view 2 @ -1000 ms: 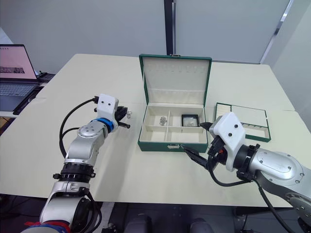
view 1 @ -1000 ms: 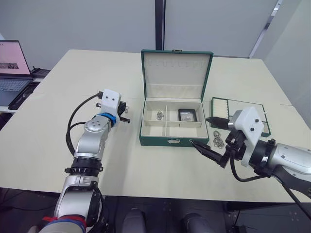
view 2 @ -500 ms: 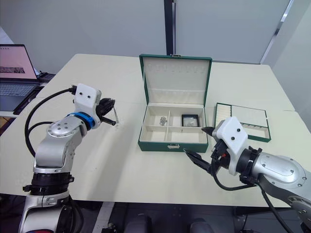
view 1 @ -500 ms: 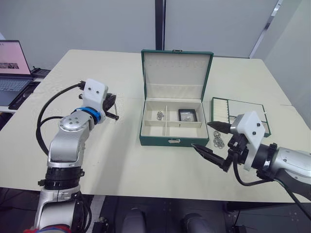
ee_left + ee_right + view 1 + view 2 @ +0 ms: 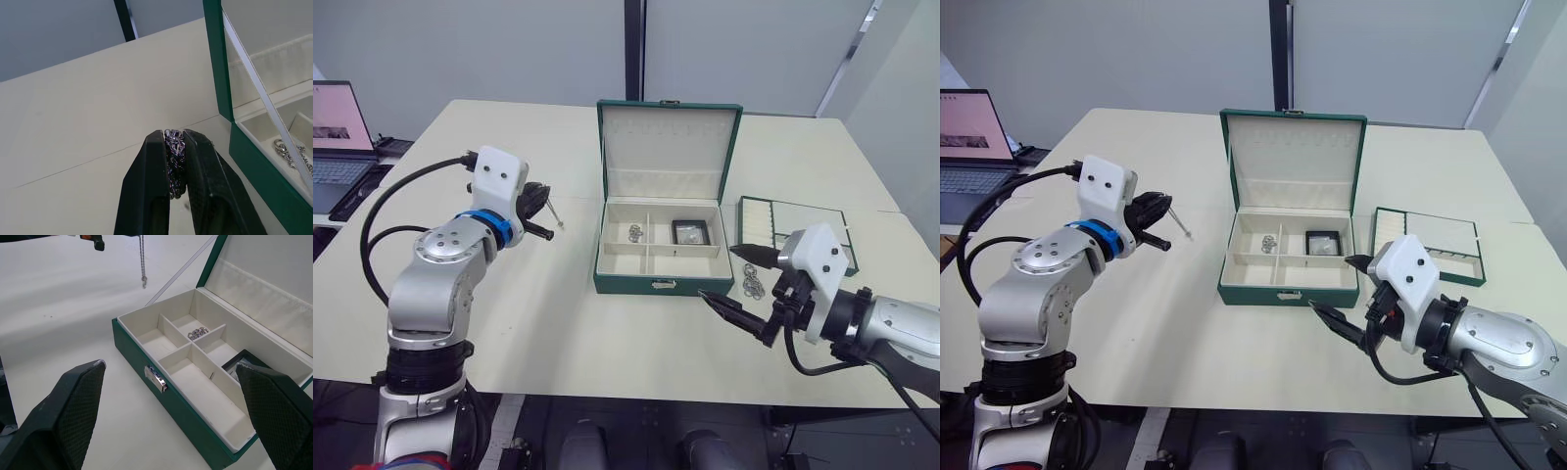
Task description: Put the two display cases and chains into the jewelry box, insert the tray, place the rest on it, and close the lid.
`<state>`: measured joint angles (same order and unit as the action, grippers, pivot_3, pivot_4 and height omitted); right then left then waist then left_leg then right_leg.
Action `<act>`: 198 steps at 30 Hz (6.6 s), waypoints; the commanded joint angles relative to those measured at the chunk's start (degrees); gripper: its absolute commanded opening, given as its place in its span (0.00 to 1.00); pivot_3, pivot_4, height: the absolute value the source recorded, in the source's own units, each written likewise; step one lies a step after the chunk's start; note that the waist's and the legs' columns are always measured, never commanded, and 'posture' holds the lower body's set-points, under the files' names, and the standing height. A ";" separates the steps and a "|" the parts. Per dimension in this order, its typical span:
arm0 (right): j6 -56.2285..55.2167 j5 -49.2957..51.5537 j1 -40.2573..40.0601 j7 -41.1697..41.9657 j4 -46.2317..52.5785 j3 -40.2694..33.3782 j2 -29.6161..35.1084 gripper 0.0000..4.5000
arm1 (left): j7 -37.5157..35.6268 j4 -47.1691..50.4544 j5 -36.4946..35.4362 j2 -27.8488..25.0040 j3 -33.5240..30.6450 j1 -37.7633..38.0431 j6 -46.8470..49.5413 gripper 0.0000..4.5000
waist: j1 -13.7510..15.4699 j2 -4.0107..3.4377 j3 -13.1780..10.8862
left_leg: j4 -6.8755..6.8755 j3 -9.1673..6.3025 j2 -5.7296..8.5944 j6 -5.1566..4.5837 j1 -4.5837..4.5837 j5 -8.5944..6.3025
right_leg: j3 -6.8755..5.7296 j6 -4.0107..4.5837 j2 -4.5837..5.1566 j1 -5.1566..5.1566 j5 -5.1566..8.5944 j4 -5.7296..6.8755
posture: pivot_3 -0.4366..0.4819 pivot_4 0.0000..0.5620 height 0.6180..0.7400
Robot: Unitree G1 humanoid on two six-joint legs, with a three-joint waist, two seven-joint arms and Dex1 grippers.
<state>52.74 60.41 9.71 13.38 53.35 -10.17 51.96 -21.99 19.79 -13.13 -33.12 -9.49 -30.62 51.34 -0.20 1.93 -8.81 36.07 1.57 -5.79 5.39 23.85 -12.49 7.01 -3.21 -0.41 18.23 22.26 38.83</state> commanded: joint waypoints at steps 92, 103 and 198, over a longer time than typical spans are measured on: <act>-14.39 -11.80 -22.61 14.48 0.33 -15.34 -3.36 1.00 | -16.85 -4.31 -7.96 -2.25 18.98 -6.91 -4.34 0.04 | 0.07 0.02 -0.04 | 0.03 -0.02 0.05 0.00 -0.02 0.00 | 0.02 0.00 -0.02 -0.06 0.00 0.00 | 0.48 0.27 1.00; -14.54 -11.86 -22.66 13.87 0.48 -15.13 -3.36 1.00 | -18.28 -6.17 -8.05 -0.84 18.65 -6.79 -3.21 0.24 | 0.07 0.02 -0.04 | 0.03 -0.02 0.05 0.00 -0.02 0.00 | 0.02 0.00 -0.02 -0.06 0.00 0.01 | 0.48 0.27 1.00; 2.53 -22.41 -24.24 25.35 -8.18 -21.53 11.70 1.00 | -49.61 8.20 -26.40 -11.27 -1.03 34.93 -34.95 0.99 | -1.47 -0.29 0.07 | 0.00 -0.02 0.04 -0.23 -0.11 -0.13 | 0.14 0.04 -0.06 -0.10 0.03 0.01 | 0.48 0.27 1.00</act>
<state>52.43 36.01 -16.28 38.32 45.11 -30.70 62.58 -71.00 27.35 -39.26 -44.24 -9.43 4.18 17.73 -1.68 1.64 -8.74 36.07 1.52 -5.75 5.16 23.75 -12.62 7.14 -3.18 -0.48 18.13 22.29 38.83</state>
